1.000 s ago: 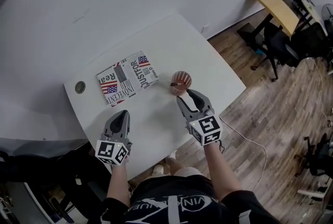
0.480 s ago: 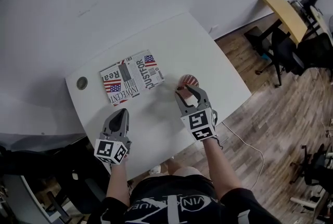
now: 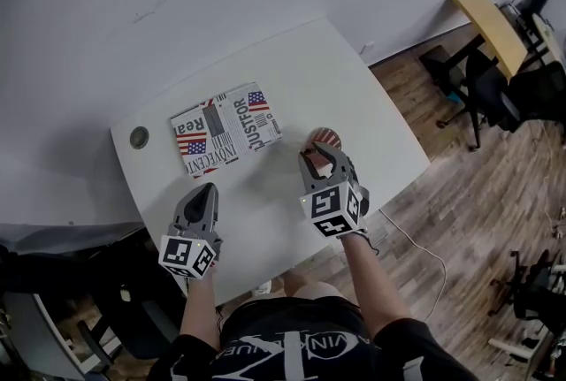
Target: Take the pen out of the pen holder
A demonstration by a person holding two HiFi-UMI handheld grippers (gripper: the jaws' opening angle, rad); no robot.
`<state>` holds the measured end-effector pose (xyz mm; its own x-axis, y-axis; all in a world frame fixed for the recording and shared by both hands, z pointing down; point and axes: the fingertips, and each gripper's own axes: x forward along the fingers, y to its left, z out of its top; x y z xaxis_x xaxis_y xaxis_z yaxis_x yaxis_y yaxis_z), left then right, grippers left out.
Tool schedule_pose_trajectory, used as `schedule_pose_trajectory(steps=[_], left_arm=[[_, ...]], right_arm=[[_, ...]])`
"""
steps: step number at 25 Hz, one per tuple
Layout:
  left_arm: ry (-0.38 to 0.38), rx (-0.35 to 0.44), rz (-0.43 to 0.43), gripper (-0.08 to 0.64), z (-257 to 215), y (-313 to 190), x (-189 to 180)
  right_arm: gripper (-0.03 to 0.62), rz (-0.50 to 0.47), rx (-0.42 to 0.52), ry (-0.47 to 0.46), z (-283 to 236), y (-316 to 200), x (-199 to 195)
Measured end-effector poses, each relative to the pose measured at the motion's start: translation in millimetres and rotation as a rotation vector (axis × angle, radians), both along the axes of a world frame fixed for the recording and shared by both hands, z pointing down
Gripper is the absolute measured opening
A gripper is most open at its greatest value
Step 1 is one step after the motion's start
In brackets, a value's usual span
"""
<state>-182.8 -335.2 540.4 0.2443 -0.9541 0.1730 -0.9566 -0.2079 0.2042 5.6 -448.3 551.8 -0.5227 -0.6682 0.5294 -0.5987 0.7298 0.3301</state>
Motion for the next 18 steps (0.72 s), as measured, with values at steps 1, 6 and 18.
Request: schedule_pose_trajectory(steps=[1,6,18], left_arm=[[0.0,-0.001,0.001,0.015,0.5,-0.3,0.3],[0.0,-0.008,0.007,0.015,2.5,0.9,2.2],[0.001,-0.013,0.005,0.015,2.7,5.7,0.3]], right_arm=[[0.115,-0.001,0.003,0.002,0.0,-0.6,0.0],[0.083,-0.005,-0.001,-0.033,-1.6,1.3,-1.4],[0.061,-0.019,0.029,-0.102,-14.7,7.5,-5.4]])
